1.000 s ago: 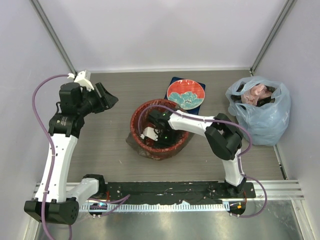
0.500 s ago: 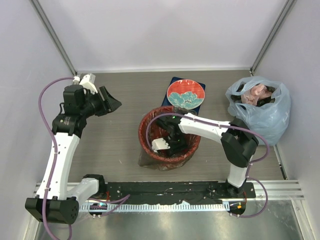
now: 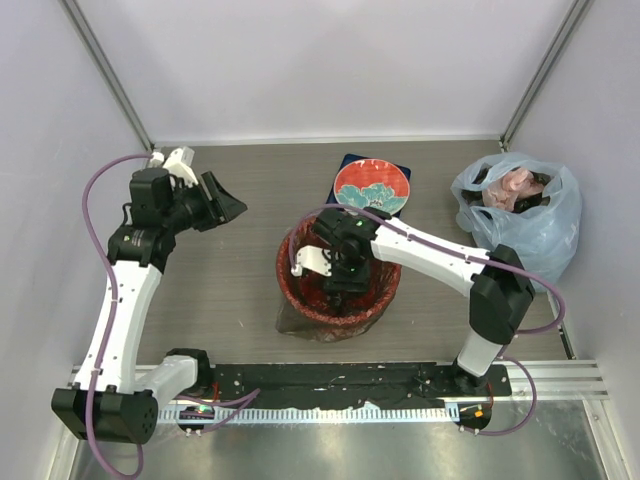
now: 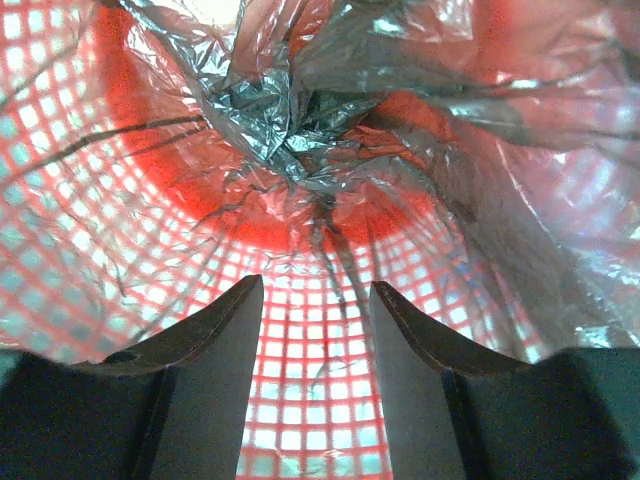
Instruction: Put the trash bags into the trash bin
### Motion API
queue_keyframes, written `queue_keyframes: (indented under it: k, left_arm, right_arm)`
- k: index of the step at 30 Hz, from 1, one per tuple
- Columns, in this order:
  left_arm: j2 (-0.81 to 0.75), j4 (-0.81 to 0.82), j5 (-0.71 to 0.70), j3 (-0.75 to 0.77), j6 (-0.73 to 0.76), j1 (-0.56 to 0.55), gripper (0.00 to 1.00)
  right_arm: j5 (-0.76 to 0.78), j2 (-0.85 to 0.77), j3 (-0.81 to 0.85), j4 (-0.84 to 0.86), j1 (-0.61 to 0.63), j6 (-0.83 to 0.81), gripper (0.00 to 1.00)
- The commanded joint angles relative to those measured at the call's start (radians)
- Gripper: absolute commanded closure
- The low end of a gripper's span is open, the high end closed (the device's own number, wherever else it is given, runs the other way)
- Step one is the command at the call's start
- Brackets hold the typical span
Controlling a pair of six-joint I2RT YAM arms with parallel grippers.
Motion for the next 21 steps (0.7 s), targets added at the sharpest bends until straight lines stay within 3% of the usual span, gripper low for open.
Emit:
queue_keyframes:
  k: [1,7,8,11,16,21]
  left_arm:
    - [0.009,0.060,0.027,-0.002,-0.017,0.007,0.45]
    - [0.011,0.061,0.015,-0.005,-0.016,0.007,0.45]
    - [0.009,0.061,0.014,-0.007,-0.016,0.005,0.45]
    - [0.000,0.069,0.012,-0.020,-0.020,0.007,0.46]
    - [-0.008,0.077,0.001,-0.045,-0.023,0.007,0.45]
    - [-0.005,0.075,0.015,-0.048,-0.008,0.007,0.45]
  right_arm:
    - [-0.011,-0.030,0.029,-0.004,0.004,0.322,0.47]
    - [0.077,0.055,0.020,0.019,0.004,0.622,0.60]
    - [0.085,0.076,0.009,0.024,0.003,0.686,0.66]
    - [0.085,0.092,-0.020,0.055,0.000,0.786,0.66]
    - [0.163,0.151,-0.078,0.175,0.001,0.860,0.66]
    - [0.148,0.199,-0.167,0.317,0.000,0.799,0.66]
